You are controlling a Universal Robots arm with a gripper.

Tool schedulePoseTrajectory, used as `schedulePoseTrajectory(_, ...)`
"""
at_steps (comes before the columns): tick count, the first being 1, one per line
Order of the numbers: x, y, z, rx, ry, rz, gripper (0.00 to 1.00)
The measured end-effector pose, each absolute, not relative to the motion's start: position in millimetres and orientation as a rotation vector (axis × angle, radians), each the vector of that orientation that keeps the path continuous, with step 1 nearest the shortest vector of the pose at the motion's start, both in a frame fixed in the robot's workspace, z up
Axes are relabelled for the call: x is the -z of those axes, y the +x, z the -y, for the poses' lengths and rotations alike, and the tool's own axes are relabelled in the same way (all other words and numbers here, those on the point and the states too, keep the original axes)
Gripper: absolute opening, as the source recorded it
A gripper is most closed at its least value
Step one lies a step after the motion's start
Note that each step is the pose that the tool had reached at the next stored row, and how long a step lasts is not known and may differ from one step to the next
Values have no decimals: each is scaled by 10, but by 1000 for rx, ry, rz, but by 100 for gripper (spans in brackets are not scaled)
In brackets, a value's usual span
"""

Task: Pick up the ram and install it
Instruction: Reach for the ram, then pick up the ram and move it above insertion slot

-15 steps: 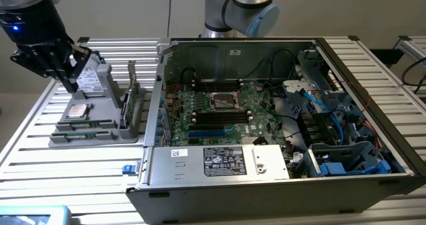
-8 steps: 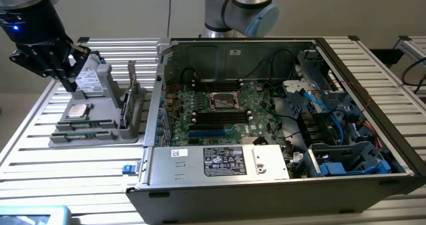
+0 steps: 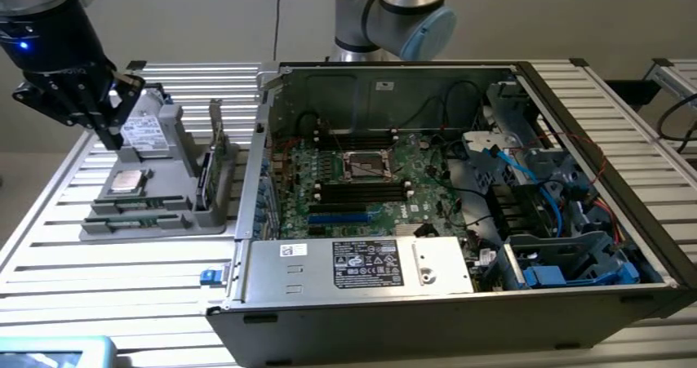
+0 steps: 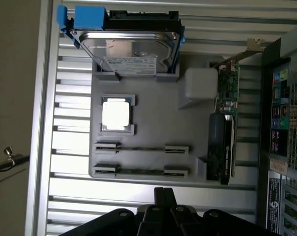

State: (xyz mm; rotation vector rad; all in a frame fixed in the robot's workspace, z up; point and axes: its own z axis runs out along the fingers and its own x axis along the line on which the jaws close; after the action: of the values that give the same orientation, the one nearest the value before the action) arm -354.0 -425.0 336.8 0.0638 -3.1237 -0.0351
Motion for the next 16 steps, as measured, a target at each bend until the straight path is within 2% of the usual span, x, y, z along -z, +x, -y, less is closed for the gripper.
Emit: schedulePoseTrajectory(16, -3367, -3540, 4246, 35, 66, 3124, 11)
